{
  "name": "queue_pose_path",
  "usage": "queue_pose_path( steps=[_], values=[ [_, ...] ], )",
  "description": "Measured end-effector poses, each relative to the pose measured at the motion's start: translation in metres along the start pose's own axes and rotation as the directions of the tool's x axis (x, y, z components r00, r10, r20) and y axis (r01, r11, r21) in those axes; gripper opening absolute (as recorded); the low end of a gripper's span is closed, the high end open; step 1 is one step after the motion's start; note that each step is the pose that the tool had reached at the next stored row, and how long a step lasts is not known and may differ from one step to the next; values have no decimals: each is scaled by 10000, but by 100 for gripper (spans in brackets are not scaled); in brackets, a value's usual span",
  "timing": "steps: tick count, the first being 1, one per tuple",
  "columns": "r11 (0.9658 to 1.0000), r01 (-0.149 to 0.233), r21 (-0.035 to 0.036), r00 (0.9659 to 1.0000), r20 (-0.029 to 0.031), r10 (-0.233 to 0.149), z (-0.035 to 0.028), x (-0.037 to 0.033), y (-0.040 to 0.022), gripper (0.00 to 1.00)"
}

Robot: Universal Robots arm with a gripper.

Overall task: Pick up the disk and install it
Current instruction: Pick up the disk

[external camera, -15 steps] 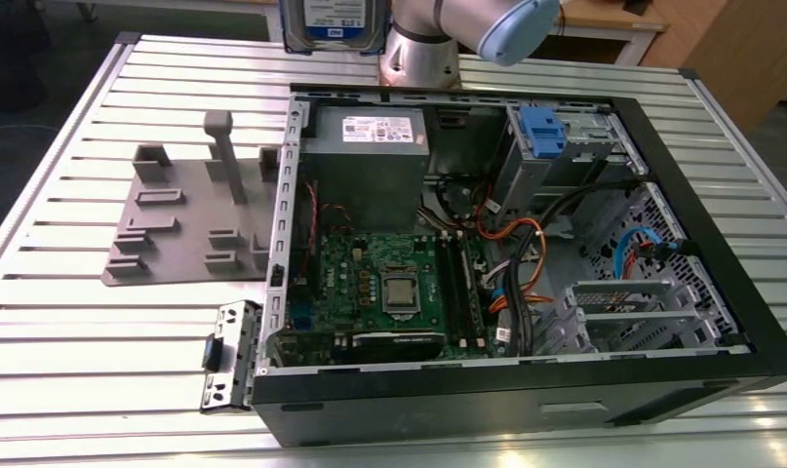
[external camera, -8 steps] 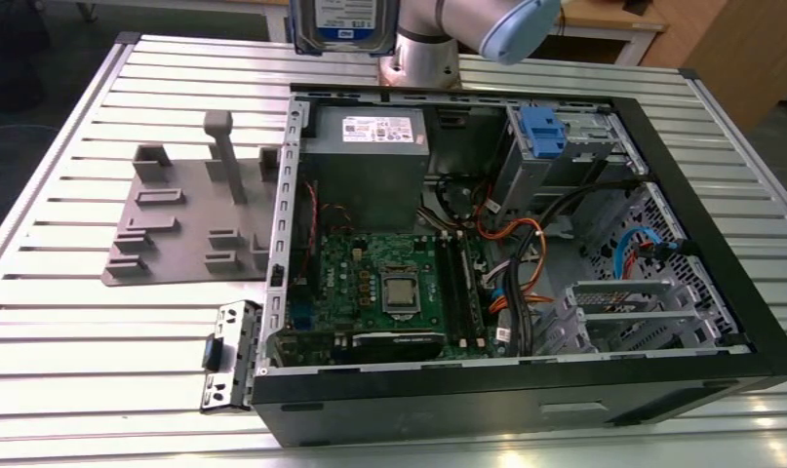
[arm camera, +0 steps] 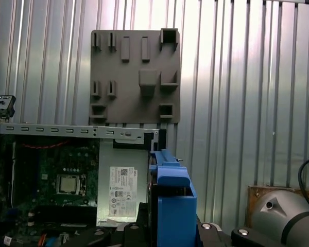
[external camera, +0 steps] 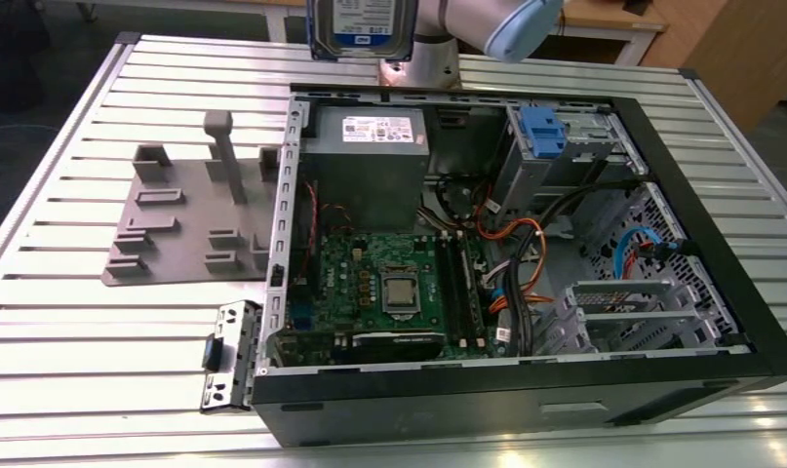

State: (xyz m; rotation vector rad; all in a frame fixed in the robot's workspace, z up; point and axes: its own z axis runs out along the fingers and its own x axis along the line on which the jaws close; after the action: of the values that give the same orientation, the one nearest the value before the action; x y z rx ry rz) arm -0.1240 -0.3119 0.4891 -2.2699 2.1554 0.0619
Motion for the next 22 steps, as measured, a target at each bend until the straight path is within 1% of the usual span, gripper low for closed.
queue_pose_path(
  steps=[2, 4, 12, 22],
  values=[
    [10000, -1, 0, 10000, -1, 1, 1, 17, -27, 36],
    [10000, -1, -2, 10000, -9, 1, 1, 34, -41, 36],
    [10000, -2, -1, 10000, -27, 2, 4, 112, -70, 36],
    [10000, -2, -2, 10000, -39, 2, 6, 161, -102, 36]
  ],
)
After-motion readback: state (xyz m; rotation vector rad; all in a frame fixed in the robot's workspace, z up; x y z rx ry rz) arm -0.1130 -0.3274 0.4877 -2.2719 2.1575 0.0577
